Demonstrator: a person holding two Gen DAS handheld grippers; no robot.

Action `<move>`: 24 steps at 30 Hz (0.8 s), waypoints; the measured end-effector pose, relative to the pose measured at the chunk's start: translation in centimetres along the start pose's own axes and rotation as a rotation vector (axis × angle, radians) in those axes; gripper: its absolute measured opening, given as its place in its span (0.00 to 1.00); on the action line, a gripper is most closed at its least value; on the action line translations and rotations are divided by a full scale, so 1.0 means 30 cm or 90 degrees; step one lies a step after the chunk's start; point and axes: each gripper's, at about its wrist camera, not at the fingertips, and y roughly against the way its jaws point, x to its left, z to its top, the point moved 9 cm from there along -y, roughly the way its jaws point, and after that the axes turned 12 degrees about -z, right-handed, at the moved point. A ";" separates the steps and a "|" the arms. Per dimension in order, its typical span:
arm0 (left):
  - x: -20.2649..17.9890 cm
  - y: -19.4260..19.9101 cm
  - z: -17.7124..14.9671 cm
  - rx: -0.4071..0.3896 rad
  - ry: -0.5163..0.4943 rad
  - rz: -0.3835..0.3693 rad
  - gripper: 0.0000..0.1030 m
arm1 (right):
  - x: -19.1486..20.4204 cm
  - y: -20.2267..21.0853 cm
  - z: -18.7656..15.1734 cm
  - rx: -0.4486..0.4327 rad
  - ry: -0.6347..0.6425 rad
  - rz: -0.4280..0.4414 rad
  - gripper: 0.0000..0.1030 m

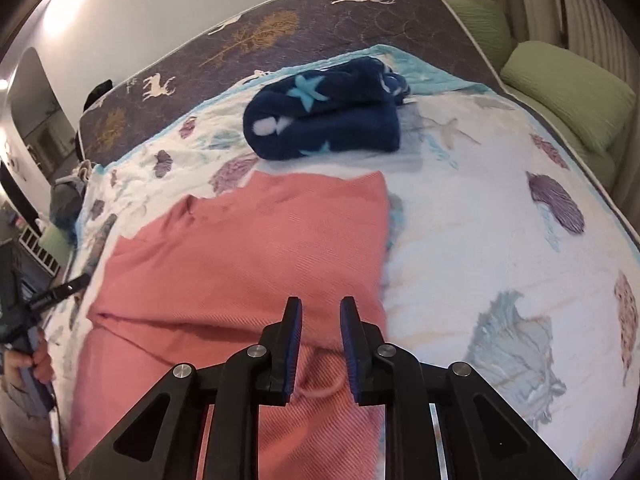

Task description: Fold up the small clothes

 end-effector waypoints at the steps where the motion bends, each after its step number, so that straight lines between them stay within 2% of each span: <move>1: -0.018 -0.020 0.007 0.003 -0.006 -0.002 0.16 | 0.007 -0.010 0.021 0.001 0.001 0.004 0.19; 4: -0.053 -0.096 0.006 0.024 -0.001 -0.037 0.22 | 0.036 -0.054 0.051 0.019 0.006 0.048 0.19; 5: -0.043 -0.131 -0.007 0.044 0.000 -0.028 0.22 | 0.028 -0.083 0.042 0.038 -0.002 0.049 0.19; 6: -0.019 -0.170 -0.026 0.066 -0.005 0.006 0.22 | 0.015 -0.114 0.026 0.059 -0.008 0.029 0.19; 7: -0.002 -0.197 -0.040 0.070 -0.012 0.014 0.21 | -0.012 -0.152 0.001 0.080 -0.009 -0.009 0.17; 9: -0.008 -0.183 -0.035 0.049 -0.017 0.008 0.21 | -0.041 -0.164 -0.018 0.066 -0.022 0.001 0.16; 11: -0.026 -0.155 -0.017 0.045 -0.016 0.008 0.21 | -0.055 -0.140 -0.021 0.056 -0.018 -0.020 0.18; 14: -0.066 -0.112 0.050 0.008 -0.039 0.006 0.24 | -0.024 -0.114 0.015 0.024 0.043 -0.058 0.19; 16: -0.070 -0.106 0.090 -0.007 -0.056 0.030 0.29 | 0.004 -0.125 0.068 0.012 0.060 -0.061 0.19; 18: -0.041 -0.128 0.133 -0.011 -0.072 0.074 0.33 | 0.019 -0.150 0.115 0.015 0.049 -0.037 0.20; 19: -0.013 -0.137 0.149 -0.011 -0.083 0.107 0.34 | 0.018 -0.173 0.145 0.016 0.039 -0.037 0.20; 20: 0.036 -0.144 0.172 -0.012 -0.098 0.162 0.41 | -0.008 -0.198 0.173 0.013 0.026 -0.060 0.22; 21: 0.071 -0.142 0.183 -0.014 -0.100 0.187 0.47 | -0.040 -0.214 0.199 0.005 0.012 -0.087 0.25; 22: 0.106 -0.139 0.192 -0.017 -0.096 0.198 0.61 | -0.065 -0.218 0.212 0.000 0.002 -0.096 0.42; 23: 0.146 -0.136 0.200 -0.021 -0.084 0.188 0.71 | -0.090 -0.227 0.226 -0.003 -0.010 -0.088 0.68; 24: 0.188 -0.143 0.203 -0.017 -0.060 0.154 0.72 | -0.109 -0.235 0.230 -0.003 -0.022 -0.069 0.78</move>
